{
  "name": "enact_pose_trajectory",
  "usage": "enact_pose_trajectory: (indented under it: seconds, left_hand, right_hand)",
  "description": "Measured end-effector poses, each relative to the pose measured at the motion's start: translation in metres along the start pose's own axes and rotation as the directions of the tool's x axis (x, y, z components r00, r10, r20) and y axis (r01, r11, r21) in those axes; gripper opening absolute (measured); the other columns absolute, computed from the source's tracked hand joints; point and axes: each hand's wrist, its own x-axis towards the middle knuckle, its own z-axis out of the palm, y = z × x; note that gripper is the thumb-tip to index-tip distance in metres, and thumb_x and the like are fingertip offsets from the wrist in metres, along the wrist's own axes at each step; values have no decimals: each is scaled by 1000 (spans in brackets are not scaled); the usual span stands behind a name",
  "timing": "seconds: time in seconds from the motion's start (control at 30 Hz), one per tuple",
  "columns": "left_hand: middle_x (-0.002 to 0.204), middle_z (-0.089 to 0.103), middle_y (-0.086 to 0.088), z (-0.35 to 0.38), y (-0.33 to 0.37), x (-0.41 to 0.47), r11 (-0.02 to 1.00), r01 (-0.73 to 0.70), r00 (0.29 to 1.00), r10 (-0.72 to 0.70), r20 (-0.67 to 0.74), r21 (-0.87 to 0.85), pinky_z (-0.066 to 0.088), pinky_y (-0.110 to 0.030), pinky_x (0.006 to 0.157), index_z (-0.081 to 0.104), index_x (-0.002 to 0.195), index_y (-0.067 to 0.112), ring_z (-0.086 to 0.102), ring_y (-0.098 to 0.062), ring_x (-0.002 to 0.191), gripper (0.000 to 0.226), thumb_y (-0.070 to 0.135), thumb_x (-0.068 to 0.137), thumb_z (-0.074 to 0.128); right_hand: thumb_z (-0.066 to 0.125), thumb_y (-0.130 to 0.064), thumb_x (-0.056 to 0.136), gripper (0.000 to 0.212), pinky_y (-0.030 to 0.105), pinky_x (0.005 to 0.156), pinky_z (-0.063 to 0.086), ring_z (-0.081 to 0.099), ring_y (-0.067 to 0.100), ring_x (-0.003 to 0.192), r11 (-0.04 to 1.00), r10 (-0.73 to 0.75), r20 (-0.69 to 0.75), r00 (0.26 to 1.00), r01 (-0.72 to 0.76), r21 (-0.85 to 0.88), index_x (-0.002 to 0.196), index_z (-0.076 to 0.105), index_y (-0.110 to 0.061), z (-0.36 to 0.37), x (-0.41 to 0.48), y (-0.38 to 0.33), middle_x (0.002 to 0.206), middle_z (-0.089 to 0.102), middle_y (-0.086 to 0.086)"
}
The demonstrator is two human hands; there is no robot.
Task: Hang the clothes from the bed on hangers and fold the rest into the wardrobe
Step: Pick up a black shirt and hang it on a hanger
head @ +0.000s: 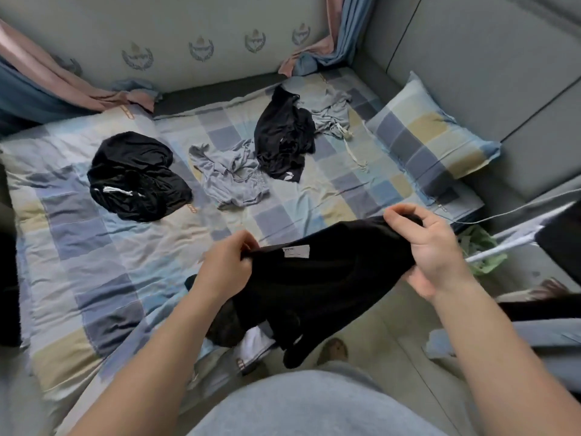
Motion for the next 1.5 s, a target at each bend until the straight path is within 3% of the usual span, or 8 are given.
enact_pose_trajectory:
  seconds: [0.27,0.43,0.63,0.8,1.0,1.2,1.33,1.5]
  left_hand:
    - [63,65,13,91,75,15,987,-46,908,105,406,-152,39,-24,56,65,74,34,54,-9,62,36,4,93,62]
    - [84,76,2,143,179,-13,930,93,811,136,570,-356,54,-37,80,75,85,42,73,-15,78,22,33,90,55]
    - [81,76,7,234,306,-77,883,141,743,204,638,-448,59,-39,79,76,82,40,74,-14,78,24,34,87,54]
    - [71,75,12,315,407,-134,862,128,630,310,712,-490,55,-20,52,72,68,54,73,-6,67,48,22,97,50]
    - [85,77,-7,407,522,-192,893,25,522,372,768,-450,61,-38,73,78,82,31,76,-24,81,25,31,83,53]
    - [50,60,18,476,618,-266,841,-162,350,538,767,-516,46,-12,51,71,69,24,62,-1,60,28,23,90,53]
    - [61,51,7,510,685,-311,804,-209,94,583,807,-556,38,-27,60,58,64,27,50,-15,63,21,27,84,52]
    - [70,30,-8,550,778,-368,688,-204,-204,666,717,-697,23,-41,60,38,73,8,30,-22,63,21,17,90,45]
  right_hand:
    - [70,-13,91,16,32,63,58,69,18,70,989,37,-487,873,36,140,77,69,-22,-140,-48,-3,78,71,5]
    - [71,-22,90,15,45,93,51,63,27,110,988,95,-703,705,19,152,76,73,-25,-248,-94,18,110,72,10]
    - [64,-15,95,16,35,83,53,67,17,91,999,48,-824,564,-5,54,84,75,-21,-379,-166,51,90,74,-1]
    - [59,-4,97,14,20,58,52,62,10,65,997,-47,-871,488,-25,-68,93,70,-11,-485,-223,60,68,70,-6]
    - [64,-5,93,22,23,73,50,69,4,76,965,-170,-891,421,-114,-237,89,69,-26,-586,-298,48,77,73,-9]
    - [69,-8,90,16,17,75,45,63,-2,74,966,-241,-944,226,-40,-256,88,68,-24,-646,-366,-2,84,70,-6]
    - [65,-9,95,15,1,75,41,62,-16,83,930,-361,-928,94,-46,-366,98,68,-24,-671,-416,-45,94,69,-18]
    - [65,-15,95,27,11,92,40,59,-1,109,873,-480,-871,-102,-156,-463,110,60,-36,-707,-478,-101,117,65,-12]
